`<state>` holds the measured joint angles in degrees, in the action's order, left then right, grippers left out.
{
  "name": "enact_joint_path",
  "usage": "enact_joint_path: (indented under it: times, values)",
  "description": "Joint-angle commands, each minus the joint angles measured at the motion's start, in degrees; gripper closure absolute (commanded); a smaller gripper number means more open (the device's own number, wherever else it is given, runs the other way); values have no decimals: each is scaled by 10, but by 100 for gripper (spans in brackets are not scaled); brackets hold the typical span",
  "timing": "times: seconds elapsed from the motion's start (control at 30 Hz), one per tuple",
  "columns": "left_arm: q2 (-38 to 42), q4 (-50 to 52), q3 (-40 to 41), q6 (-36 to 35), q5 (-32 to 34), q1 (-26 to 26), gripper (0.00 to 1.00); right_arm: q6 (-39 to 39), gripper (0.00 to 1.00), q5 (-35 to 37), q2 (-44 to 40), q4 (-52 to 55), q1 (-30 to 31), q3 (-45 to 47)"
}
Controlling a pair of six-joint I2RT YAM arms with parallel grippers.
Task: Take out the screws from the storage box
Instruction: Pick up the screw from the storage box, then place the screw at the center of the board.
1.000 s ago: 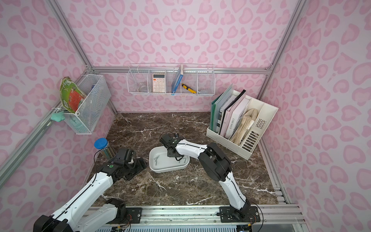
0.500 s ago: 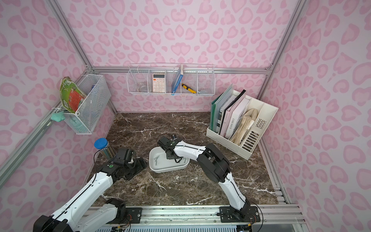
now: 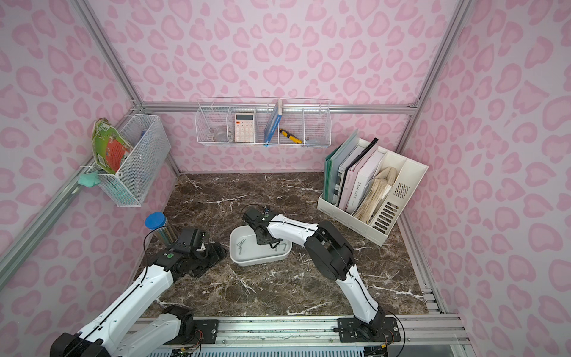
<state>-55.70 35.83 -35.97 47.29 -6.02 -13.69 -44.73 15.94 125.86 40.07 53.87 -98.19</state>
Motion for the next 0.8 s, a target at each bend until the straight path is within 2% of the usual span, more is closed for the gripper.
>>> enact_joint_path:
  times: [0.0, 0.53, 0.77]
  values:
    - [-8, 6, -8, -14, -19, 0, 14, 23, 100, -4, -17, 11, -3, -9]
    - [-41, 7, -27, -34, -28, 0, 14, 23, 100, -3, -119, -25, -27, 78]
    - [-47, 9, -28, -30, -17, 0, 14, 15, 100, 49, -176, -11, -43, 113]
